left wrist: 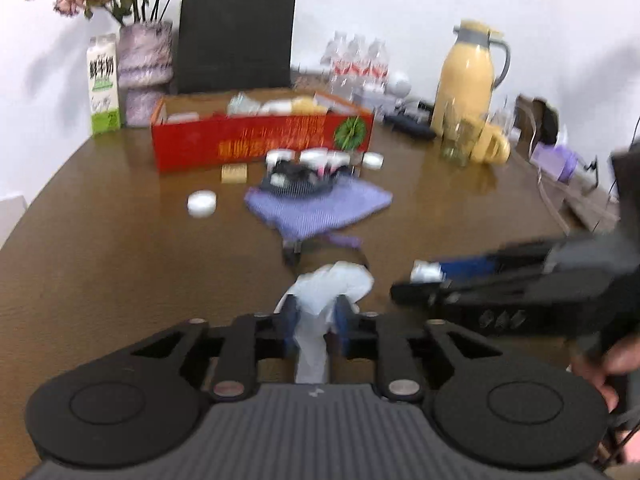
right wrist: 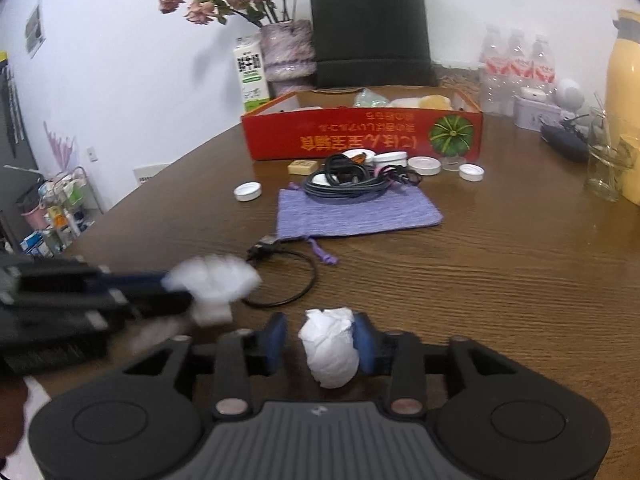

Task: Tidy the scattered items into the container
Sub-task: 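Lift the tissues with both tools and move them toward the box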

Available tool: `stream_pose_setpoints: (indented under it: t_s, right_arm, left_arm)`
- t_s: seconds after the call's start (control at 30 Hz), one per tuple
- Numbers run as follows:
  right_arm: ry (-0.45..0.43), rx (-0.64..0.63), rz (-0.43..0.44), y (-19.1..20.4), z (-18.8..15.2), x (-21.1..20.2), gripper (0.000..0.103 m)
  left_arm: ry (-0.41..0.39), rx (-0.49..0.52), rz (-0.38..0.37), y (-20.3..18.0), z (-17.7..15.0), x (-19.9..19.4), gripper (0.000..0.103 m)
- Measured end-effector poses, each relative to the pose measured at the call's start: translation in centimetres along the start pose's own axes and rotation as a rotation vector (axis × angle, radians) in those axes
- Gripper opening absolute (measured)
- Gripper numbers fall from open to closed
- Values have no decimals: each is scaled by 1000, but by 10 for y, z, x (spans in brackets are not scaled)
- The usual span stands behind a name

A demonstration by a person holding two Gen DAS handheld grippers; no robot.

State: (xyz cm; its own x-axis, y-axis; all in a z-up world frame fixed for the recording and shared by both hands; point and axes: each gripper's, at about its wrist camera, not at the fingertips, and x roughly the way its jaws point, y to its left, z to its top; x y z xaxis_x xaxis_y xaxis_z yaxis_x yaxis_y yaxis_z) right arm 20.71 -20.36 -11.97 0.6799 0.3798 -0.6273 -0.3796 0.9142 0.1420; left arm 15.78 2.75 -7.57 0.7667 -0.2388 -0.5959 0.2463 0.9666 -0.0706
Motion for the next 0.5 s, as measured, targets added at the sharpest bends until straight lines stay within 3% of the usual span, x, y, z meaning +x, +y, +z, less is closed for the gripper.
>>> stream_pose_setpoints:
  t_s: [0.17,0.23,0.3,0.37,0.5]
  right_arm:
    - [4,8,-9,-1,-6,-11,46]
    - [12,31,-11,-4,-8,-10,45]
    - [5,40,-23,-3,-8,-10,43]
    - [5,41,-24,-1,-9,-10,25]
    - [9,21,-19,5,-9,-15,21]
  left_arm:
    - [5,-29,-11,-2,-10,0,66]
    - [18,-36,22,-2,-7,7,66]
    - [22,-50,52,-2,-4,14,58]
    - [29,-55,49,-5,-1,20,26]
    - [51,-84,31,-10,1,16,13]
